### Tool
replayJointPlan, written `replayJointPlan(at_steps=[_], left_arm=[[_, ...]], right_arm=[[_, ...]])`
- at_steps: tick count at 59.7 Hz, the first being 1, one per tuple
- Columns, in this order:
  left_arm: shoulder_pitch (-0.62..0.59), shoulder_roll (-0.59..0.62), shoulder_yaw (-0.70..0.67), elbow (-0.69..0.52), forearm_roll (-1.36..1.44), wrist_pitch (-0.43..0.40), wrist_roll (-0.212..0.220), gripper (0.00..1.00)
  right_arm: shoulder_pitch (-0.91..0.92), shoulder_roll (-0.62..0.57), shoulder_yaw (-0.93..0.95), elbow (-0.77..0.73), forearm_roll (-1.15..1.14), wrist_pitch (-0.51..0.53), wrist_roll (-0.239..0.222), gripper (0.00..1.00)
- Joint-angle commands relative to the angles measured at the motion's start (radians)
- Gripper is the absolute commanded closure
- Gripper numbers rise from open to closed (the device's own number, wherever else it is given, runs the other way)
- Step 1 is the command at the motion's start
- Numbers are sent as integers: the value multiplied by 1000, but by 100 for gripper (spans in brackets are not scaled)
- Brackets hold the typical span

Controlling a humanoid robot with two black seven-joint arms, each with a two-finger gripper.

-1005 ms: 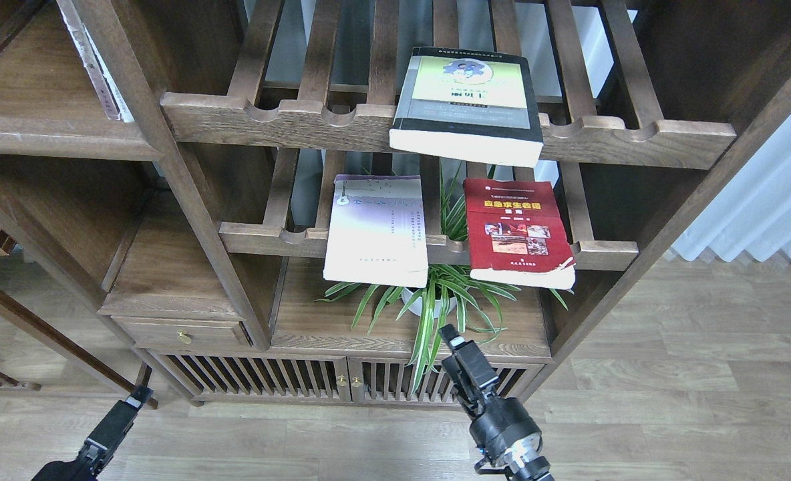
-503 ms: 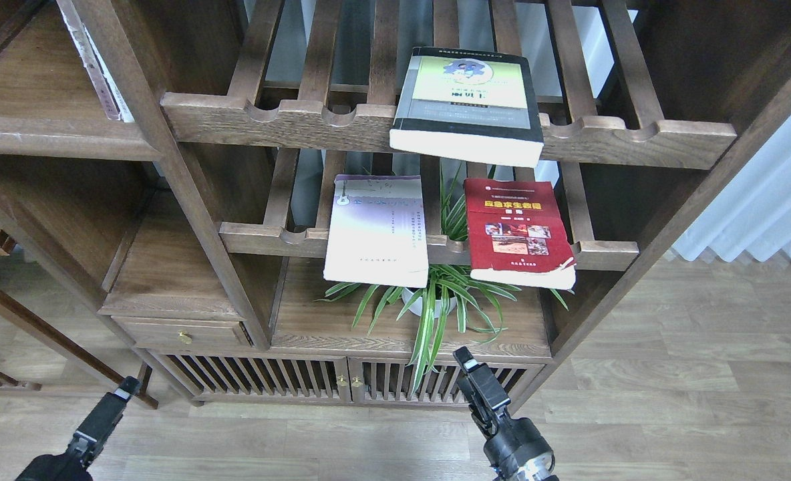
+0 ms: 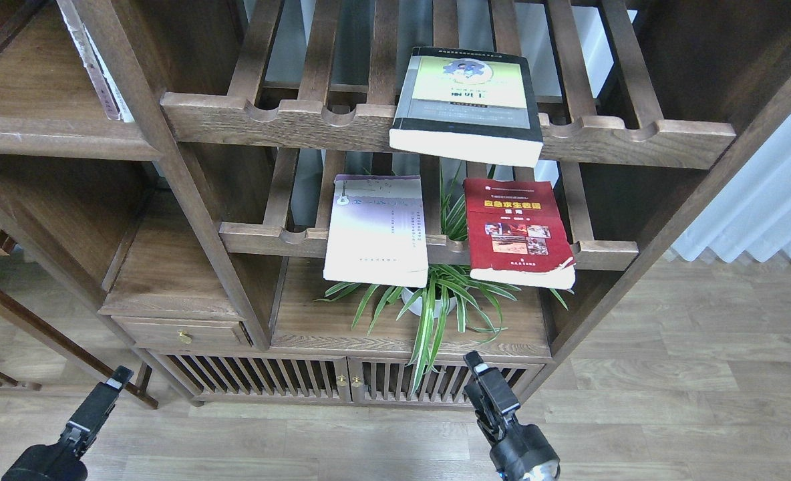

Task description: Organize books on shelf

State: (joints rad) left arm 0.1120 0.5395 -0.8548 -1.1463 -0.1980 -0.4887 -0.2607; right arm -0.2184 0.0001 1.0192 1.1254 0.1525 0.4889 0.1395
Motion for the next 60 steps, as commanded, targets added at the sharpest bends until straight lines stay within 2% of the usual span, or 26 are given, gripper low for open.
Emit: replayJointPlan(at_steps=[1, 29, 41, 53, 56, 57, 60], left_arm=[[-3, 0, -6, 2, 0, 0, 0, 0], [-8, 10, -20, 39, 3, 0, 0, 0], [-9, 17, -26, 39, 3, 0, 0, 0], [-15, 36, -53, 39, 3, 0, 0, 0], [-17, 43, -64, 39, 0, 0, 0, 0], [-17, 53, -73, 39, 0, 0, 0, 0], [-20, 54, -76, 39, 3, 0, 0, 0]], right_arm=[[17, 0, 2, 19, 9, 0, 0, 0], [148, 0, 9, 14, 121, 0, 0, 0], [180, 0, 71, 7, 128, 0, 2, 0], [215, 0, 91, -71, 157, 0, 2, 0], [215, 0, 96, -82, 157, 0, 2, 2], [215, 0, 99, -91, 157, 0, 2, 6], [218, 0, 104, -98, 159, 0, 3, 7]])
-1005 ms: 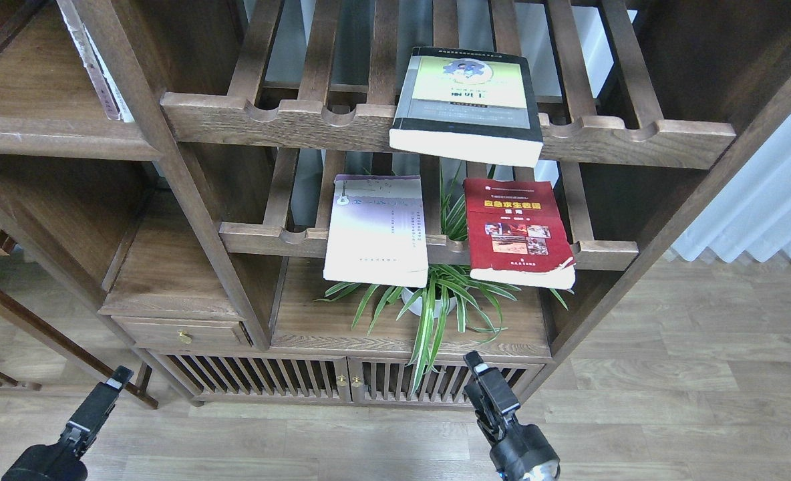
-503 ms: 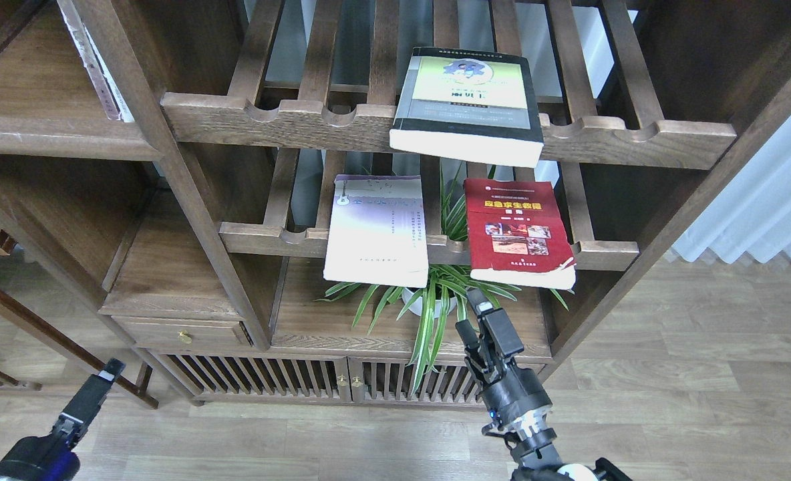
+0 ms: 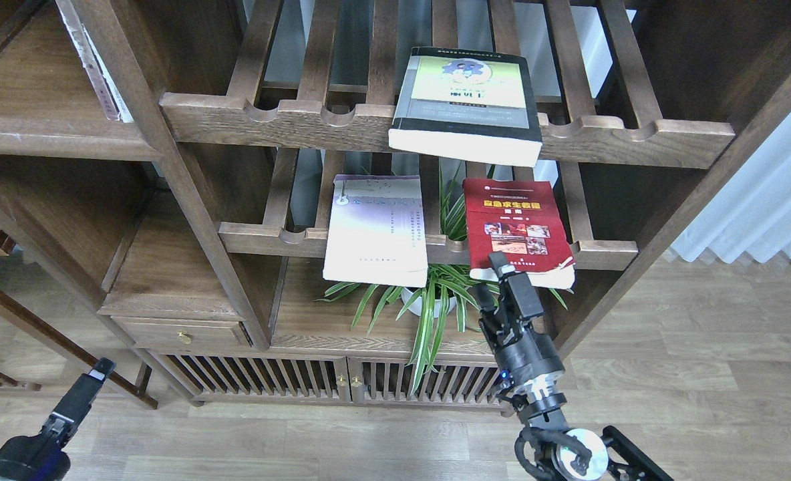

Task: Organize books on shelf
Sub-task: 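Reach the right gripper up to the red book on the middle shelf, then grasp the red book with the right gripper and pull it down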

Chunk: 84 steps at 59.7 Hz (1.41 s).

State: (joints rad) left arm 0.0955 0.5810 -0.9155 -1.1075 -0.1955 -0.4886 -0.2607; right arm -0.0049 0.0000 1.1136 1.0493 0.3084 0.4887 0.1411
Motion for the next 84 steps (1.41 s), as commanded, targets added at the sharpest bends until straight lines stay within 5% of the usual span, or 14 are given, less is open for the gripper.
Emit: replayJointPlan(at_steps=[1, 12, 31, 37, 44, 84], left_arm=[[-5, 13, -16, 0, 1, 0, 0, 0], [-7, 14, -16, 6, 1, 0, 0, 0], [-16, 23, -19, 6, 1, 0, 0, 0], [-17, 25, -26, 6, 1, 0, 0, 0], [-19, 25, -39, 6, 1, 0, 0, 0], [-23, -17, -14, 17, 2, 0, 21, 0]], right_arm=[[6, 0, 12, -23, 3, 0, 6, 7], [28, 0, 45, -26, 8, 0, 54, 11], [28, 0, 52, -20, 52, 0, 52, 42], [28, 0, 49, -20, 54, 0, 52, 59], [20, 0, 48, -20, 55, 0, 49, 95], [-171, -14, -18, 138, 55, 0, 37, 95]])
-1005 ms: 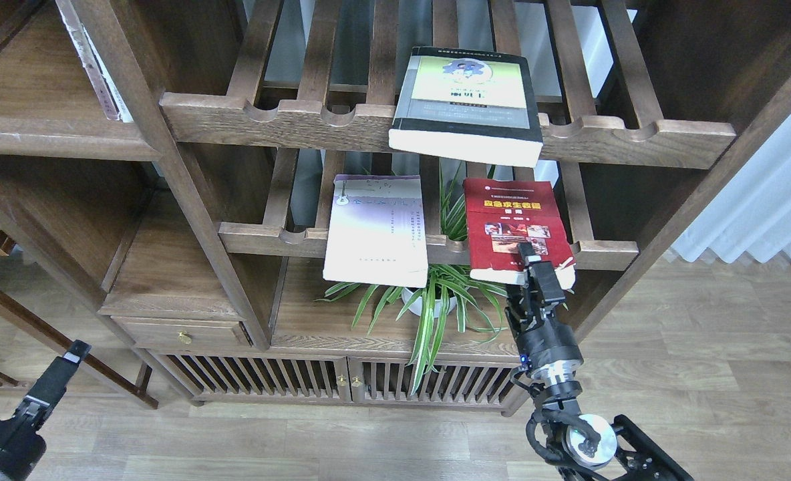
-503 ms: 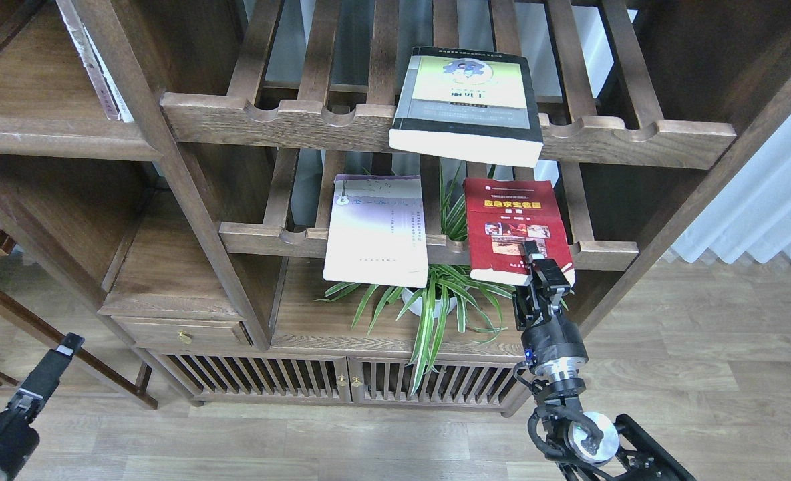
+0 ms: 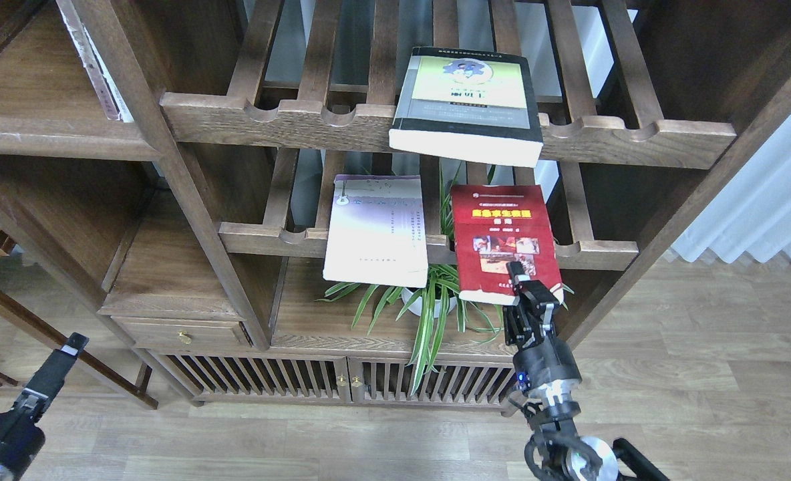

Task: Organize books on shelf
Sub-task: 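Grasp the red book with the right gripper and pull it down, then bring the left gripper to the red book and grasp it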

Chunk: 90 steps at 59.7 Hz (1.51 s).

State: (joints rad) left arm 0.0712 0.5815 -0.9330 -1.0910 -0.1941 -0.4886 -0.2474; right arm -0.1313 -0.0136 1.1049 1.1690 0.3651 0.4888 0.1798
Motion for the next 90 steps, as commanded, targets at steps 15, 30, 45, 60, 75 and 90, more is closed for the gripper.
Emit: replayJointPlan(at_steps=[15, 30, 45, 60, 75, 90], left_arm=[[1, -77, 25, 2, -1, 0, 8, 0], [-19, -120, 98, 2, -1, 0, 8, 0], [-57, -180, 169, 3, 1, 0, 4, 0], [-62, -193, 192, 6, -1, 0, 2, 0], [-62, -216, 264, 3, -5, 0, -6, 0], [-70, -298, 264, -4, -5, 0, 2, 0]], right_arm=[[-154, -39, -51, 26, -2, 0, 0, 95], [-220, -63, -154, 24, -3, 0, 3, 94], [-243, -88, -191, 20, -5, 0, 3, 94], [-235, -88, -218, 18, -8, 0, 1, 94], [-214, -94, -295, 1, -23, 0, -3, 94], [-179, -88, -330, -14, -51, 0, -5, 94]])
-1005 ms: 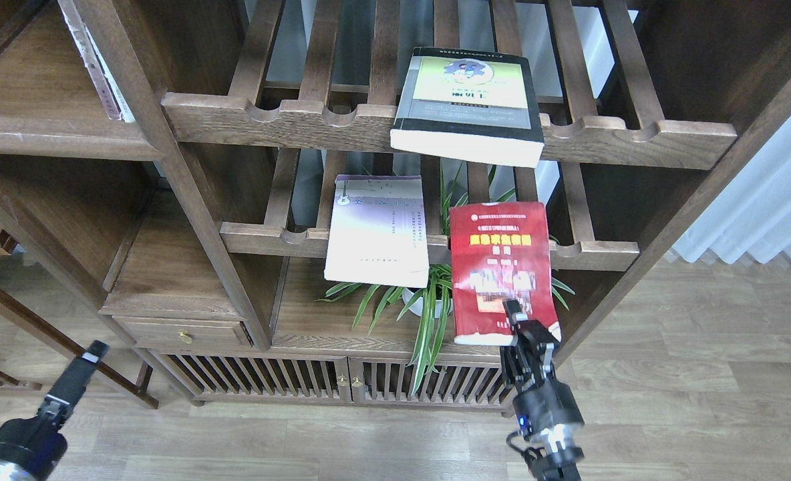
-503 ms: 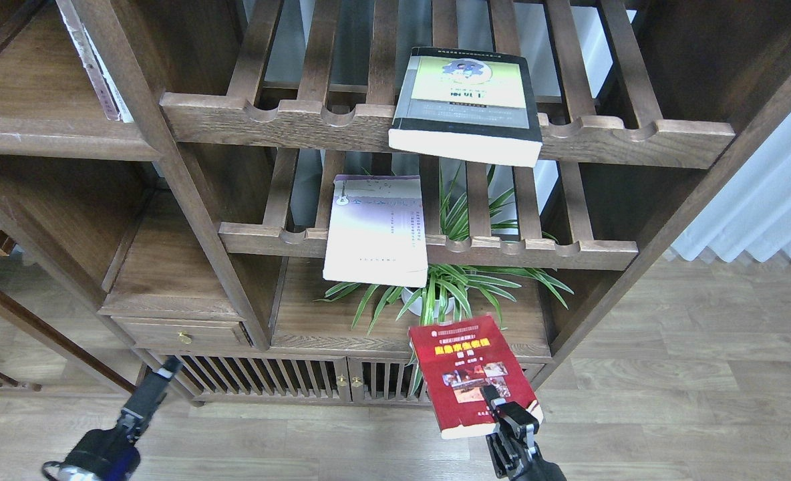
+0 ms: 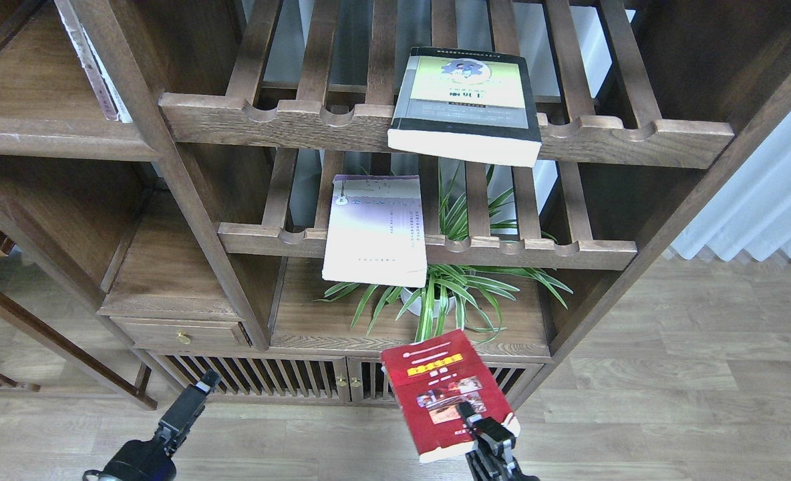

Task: Organize books on shelf
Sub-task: 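Bring the left gripper to the red book and grasp it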

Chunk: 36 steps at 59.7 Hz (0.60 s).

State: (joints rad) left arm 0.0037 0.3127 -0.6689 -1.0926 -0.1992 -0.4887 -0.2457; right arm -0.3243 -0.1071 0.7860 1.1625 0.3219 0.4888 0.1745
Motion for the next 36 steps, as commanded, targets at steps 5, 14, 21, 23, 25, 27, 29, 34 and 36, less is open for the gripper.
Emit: replayJointPlan(at_steps=[5, 14, 21, 23, 25, 27, 29, 34, 36], left_arm=[[-1, -32, 2, -4, 0, 0, -1, 0], [2, -34, 8, -7, -2, 0, -7, 0], [1, -34, 17, -13, -3, 0, -7, 0], [1, -34, 23, -26, -3, 0, -9, 0], [1, -34, 25, -32, -3, 0, -9, 0], [2, -34, 29, -41, -3, 0, -10, 0], [2, -34, 32, -43, -3, 0, -10, 0], [4, -37, 52, -43, -3, 0, -14, 0], [2, -47, 61, -43, -2, 0, -14, 0]], right_arm=[[14, 6, -11, -7, -7, 0, 0, 94], [10, 7, -14, -7, -10, 0, -1, 94], [13, 15, -13, -9, -27, 0, -1, 94], [13, 17, -13, -10, -32, 0, -1, 93], [14, 18, -13, -12, -32, 0, -1, 93], [14, 21, -14, -17, -33, 0, -1, 93], [16, 23, -16, -18, -33, 0, -1, 93], [27, 32, -51, -18, -35, 0, -3, 92], [27, 32, -60, -18, -35, 0, -4, 91]])
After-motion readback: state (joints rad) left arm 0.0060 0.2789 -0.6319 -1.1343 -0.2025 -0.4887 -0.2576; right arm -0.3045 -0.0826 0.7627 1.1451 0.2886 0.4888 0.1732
